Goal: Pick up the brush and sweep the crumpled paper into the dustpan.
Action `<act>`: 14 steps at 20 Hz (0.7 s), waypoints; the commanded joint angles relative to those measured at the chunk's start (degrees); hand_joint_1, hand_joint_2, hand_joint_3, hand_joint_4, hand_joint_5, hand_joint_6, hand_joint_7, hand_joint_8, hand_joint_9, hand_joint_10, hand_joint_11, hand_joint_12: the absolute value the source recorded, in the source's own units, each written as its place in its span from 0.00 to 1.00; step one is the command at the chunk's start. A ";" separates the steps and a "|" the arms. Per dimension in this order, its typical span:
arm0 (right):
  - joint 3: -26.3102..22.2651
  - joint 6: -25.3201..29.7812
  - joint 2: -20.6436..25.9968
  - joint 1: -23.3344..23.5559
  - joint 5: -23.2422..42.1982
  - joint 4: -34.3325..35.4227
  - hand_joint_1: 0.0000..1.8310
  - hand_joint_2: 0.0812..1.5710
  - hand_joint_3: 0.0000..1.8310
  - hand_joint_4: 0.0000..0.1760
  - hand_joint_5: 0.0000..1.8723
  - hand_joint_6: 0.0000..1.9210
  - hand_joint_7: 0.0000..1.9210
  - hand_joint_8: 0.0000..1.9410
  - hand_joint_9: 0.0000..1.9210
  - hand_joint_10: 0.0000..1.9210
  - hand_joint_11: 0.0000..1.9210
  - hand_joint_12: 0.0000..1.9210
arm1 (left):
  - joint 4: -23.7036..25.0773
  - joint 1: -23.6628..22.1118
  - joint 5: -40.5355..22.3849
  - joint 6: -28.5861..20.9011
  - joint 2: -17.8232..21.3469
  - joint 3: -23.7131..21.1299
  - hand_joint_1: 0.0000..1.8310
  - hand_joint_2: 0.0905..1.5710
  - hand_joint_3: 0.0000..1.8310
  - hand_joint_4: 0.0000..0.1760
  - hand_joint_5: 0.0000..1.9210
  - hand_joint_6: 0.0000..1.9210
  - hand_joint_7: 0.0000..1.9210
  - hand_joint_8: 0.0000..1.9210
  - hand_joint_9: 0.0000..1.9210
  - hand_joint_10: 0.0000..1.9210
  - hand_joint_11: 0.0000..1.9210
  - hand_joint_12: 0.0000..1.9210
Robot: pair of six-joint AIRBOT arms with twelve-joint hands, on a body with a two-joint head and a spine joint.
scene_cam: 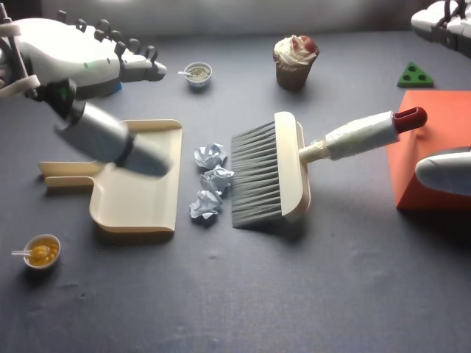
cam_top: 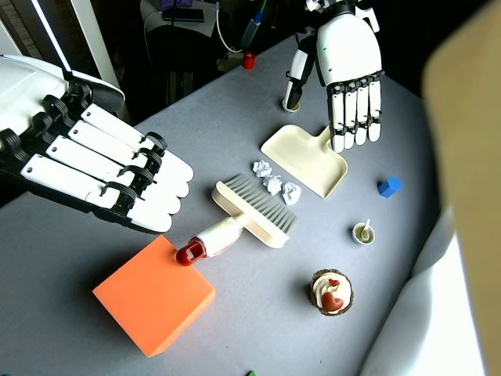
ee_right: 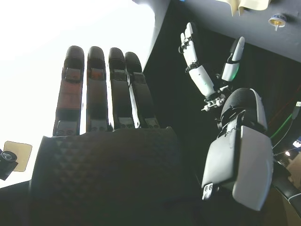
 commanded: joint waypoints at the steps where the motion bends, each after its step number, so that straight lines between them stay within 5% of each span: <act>1: -0.15 0.04 0.43 0.63 -6.79 -0.77 0.00 0.53 0.00 0.00 0.05 0.00 0.06 0.00 0.06 0.00 0.03 0.03 | 0.72 -0.86 -3.01 0.32 0.19 0.03 0.00 0.51 0.00 0.00 0.04 0.00 0.08 0.00 0.07 0.00 0.03 0.07; 9: -1.03 -1.87 0.43 0.27 -8.56 -0.85 0.00 0.55 0.01 0.00 0.05 0.00 0.07 0.00 0.07 0.00 0.05 0.03 | 0.73 -1.44 -1.82 3.72 0.52 0.14 0.00 0.52 0.00 0.00 0.04 0.00 0.07 0.00 0.07 0.00 0.03 0.06; 14: -1.23 -2.68 0.43 -0.01 -9.79 -0.85 0.00 0.55 0.00 0.00 0.08 0.00 0.09 0.00 0.09 0.00 0.07 0.02 | 0.76 -0.31 -0.53 5.21 0.68 1.15 0.19 0.49 0.00 0.00 0.05 0.00 0.08 0.00 0.08 0.01 0.07 0.06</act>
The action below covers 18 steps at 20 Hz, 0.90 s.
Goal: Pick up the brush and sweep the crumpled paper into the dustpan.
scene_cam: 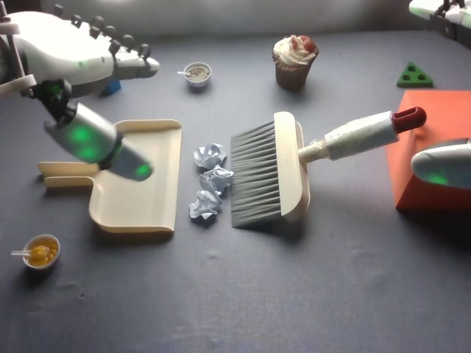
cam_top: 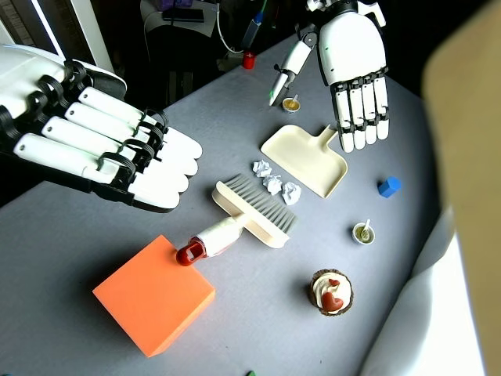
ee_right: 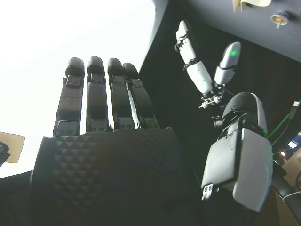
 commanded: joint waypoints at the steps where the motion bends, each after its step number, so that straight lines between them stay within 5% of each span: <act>1: -0.33 -0.86 0.42 0.00 -7.47 -0.92 0.00 0.54 0.00 0.00 0.08 0.00 0.09 0.00 0.09 0.00 0.07 0.02 | 0.76 -0.25 -2.81 0.57 0.65 0.65 0.24 0.48 0.00 0.00 0.05 0.01 0.08 0.00 0.09 0.01 0.08 0.06; 7: -1.30 -2.74 0.41 -0.31 -9.06 -0.92 0.00 0.54 0.00 0.00 0.08 0.00 0.10 0.00 0.09 0.00 0.09 0.02 | 0.76 2.17 -3.64 0.00 0.79 3.41 0.45 0.53 0.01 0.00 0.00 0.00 0.04 0.00 0.05 0.00 0.05 0.04; 16: -1.33 -2.74 0.40 -0.40 -9.06 -0.92 0.00 0.55 0.00 0.00 0.08 0.00 0.09 0.00 0.08 0.00 0.07 0.01 | 0.73 6.24 -5.66 -1.94 -1.13 8.04 0.53 0.58 0.00 0.00 0.02 0.01 0.03 0.00 0.05 0.00 0.07 0.04; 18: -1.33 -2.74 0.40 -0.48 -9.06 -0.92 0.00 0.56 0.00 0.00 0.08 0.00 0.09 0.00 0.09 0.00 0.08 0.01 | 0.72 7.18 -6.61 -2.82 -1.77 9.52 0.52 0.60 0.00 0.21 0.05 0.01 0.02 0.00 0.04 0.00 0.05 0.03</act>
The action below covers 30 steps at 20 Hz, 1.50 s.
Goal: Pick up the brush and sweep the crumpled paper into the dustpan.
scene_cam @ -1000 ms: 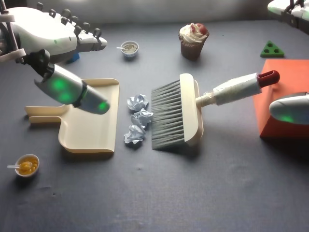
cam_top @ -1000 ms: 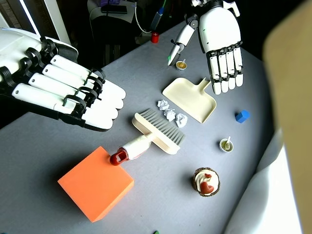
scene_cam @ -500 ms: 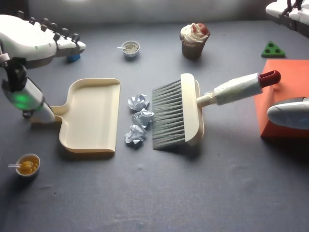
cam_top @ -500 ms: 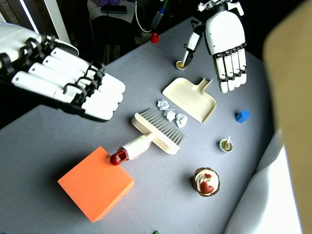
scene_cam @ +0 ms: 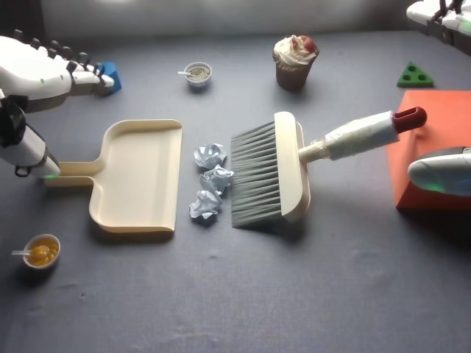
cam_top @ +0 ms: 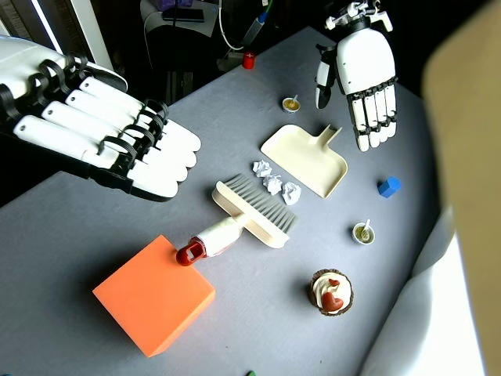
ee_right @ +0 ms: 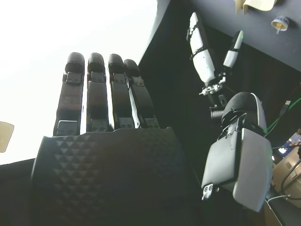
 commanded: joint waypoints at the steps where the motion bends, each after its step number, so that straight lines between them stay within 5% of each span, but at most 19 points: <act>1: 0.00 0.04 0.40 0.46 -6.75 -1.07 0.00 0.56 0.00 0.00 0.07 0.00 0.08 0.00 0.08 0.00 0.07 0.01 | 0.75 0.15 -4.12 0.08 -0.10 1.05 0.49 0.61 0.00 0.33 0.07 0.01 0.03 0.00 0.04 0.00 0.04 0.03; 5: -0.03 0.04 0.40 0.41 -6.75 -1.06 0.00 0.56 0.00 0.00 0.07 0.00 0.08 0.00 0.07 0.00 0.07 0.01 | -1.13 2.55 -6.88 0.31 -1.48 3.90 0.49 0.61 0.00 0.44 0.13 0.01 0.03 0.00 0.04 0.00 0.03 0.03; 6: -0.05 0.04 0.40 0.38 -6.75 -1.06 0.00 0.56 0.00 0.00 0.07 0.00 0.08 0.00 0.07 0.00 0.07 0.01 | -5.45 3.05 -7.62 4.17 -1.69 4.34 0.50 0.61 0.00 0.43 0.15 0.01 0.03 0.00 0.04 0.00 0.03 0.03; 7: -0.06 0.04 0.40 0.35 -6.75 -1.06 0.00 0.56 0.00 0.00 0.08 0.00 0.08 0.00 0.07 0.00 0.07 0.01 | -13.83 3.74 -8.75 12.28 -1.94 4.76 0.50 0.61 0.00 0.43 0.17 0.01 0.05 0.00 0.05 0.00 0.04 0.03; 10: -0.08 0.01 0.39 0.25 -6.74 -0.47 0.00 0.56 0.00 0.00 0.08 0.00 0.08 0.00 0.07 0.00 0.07 0.01 | -56.35 7.39 -15.41 51.17 -2.19 4.12 0.47 0.62 0.00 0.44 0.15 0.00 0.05 0.00 0.06 0.00 0.07 0.04; 11: -0.13 -1.33 0.37 0.24 -6.74 0.79 0.00 0.56 0.00 0.00 0.08 0.00 0.08 0.01 0.08 0.01 0.08 0.01 | -62.32 7.99 -15.96 56.34 -2.17 3.75 0.47 0.61 0.00 0.40 0.16 0.00 0.05 0.00 0.06 0.00 0.07 0.04; 16: -0.45 -11.74 -0.65 0.12 -6.09 5.84 0.00 0.55 0.00 0.00 0.08 0.01 0.08 0.00 0.07 0.00 0.07 0.01 | -71.51 8.75 -16.04 65.26 -2.46 3.57 0.46 0.61 0.00 0.33 0.14 0.00 0.08 0.01 0.08 0.01 0.08 0.05; 22: -0.47 -11.73 -0.77 0.12 -3.91 6.66 0.00 0.55 0.00 0.00 0.08 0.01 0.08 0.01 0.07 0.01 0.08 0.01 | -81.99 9.25 -16.49 75.32 -2.54 4.18 0.46 0.62 0.00 0.39 0.18 0.01 0.09 0.01 0.08 0.00 0.07 0.05; 28: -0.21 -11.73 -0.77 0.26 -2.22 9.34 0.00 0.55 0.00 0.00 0.06 0.00 0.06 0.00 0.06 0.00 0.06 0.00 | -86.56 10.17 -16.76 79.57 -2.86 4.79 0.45 0.62 0.00 0.43 0.20 0.01 0.08 0.00 0.06 0.00 0.06 0.04; 30: -0.22 -11.73 -0.77 0.26 -2.22 9.34 0.00 0.55 0.00 0.00 0.05 0.00 0.05 0.00 0.05 0.00 0.05 0.00 | -88.34 10.60 -17.08 81.20 -3.06 5.00 0.44 0.62 0.00 0.53 0.20 0.01 0.10 0.00 0.07 0.00 0.06 0.04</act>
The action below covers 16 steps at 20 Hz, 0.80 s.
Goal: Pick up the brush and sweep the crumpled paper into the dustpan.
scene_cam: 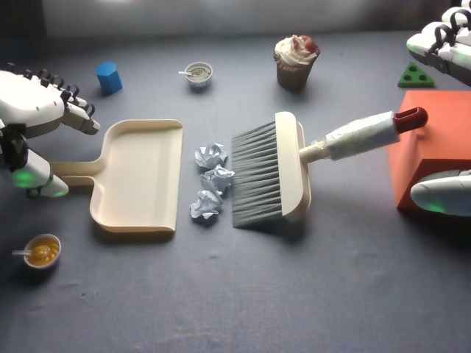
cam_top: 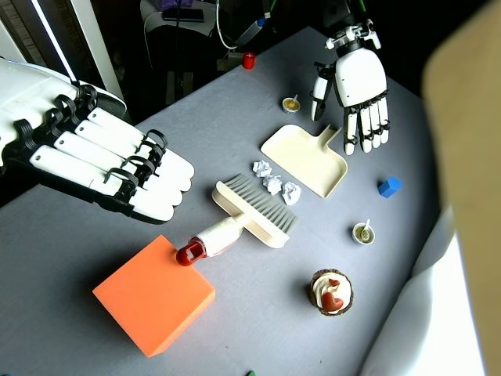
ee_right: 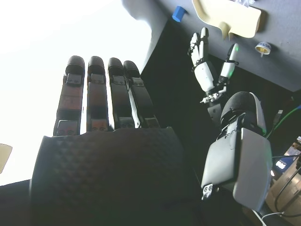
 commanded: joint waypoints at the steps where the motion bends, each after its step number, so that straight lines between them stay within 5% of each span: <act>1: 0.14 -0.11 0.24 0.65 -5.70 -1.43 0.00 0.55 0.00 0.00 0.05 0.00 0.05 0.00 0.05 0.00 0.05 0.00 | -0.20 0.04 -5.08 0.72 0.13 0.46 0.44 0.62 0.00 0.53 0.20 0.01 0.10 0.00 0.07 0.00 0.06 0.04; 7: 0.13 0.02 0.23 0.62 -5.69 -3.03 0.00 0.56 0.00 0.00 0.07 0.00 0.07 0.01 0.06 0.01 0.07 0.01 | -3.39 1.79 -6.19 3.08 -0.52 0.41 0.46 0.63 0.00 0.64 0.25 0.00 0.12 0.00 0.10 0.00 0.06 0.04; 12: 0.16 0.02 0.14 0.53 -5.71 -3.76 0.00 0.56 0.00 0.00 0.07 0.01 0.07 0.00 0.07 0.00 0.07 0.01 | -9.69 2.02 -7.87 9.79 -0.98 -0.61 0.47 0.63 0.00 0.52 0.26 0.01 0.12 0.01 0.10 0.00 0.06 0.04; 16: 0.15 0.02 0.05 0.43 -5.84 -4.10 0.00 0.57 0.01 0.00 0.07 0.00 0.07 0.00 0.07 0.00 0.07 0.01 | -13.55 2.21 -9.70 13.35 -1.30 -1.86 0.45 0.63 0.00 0.60 0.26 0.00 0.13 0.01 0.10 0.00 0.06 0.04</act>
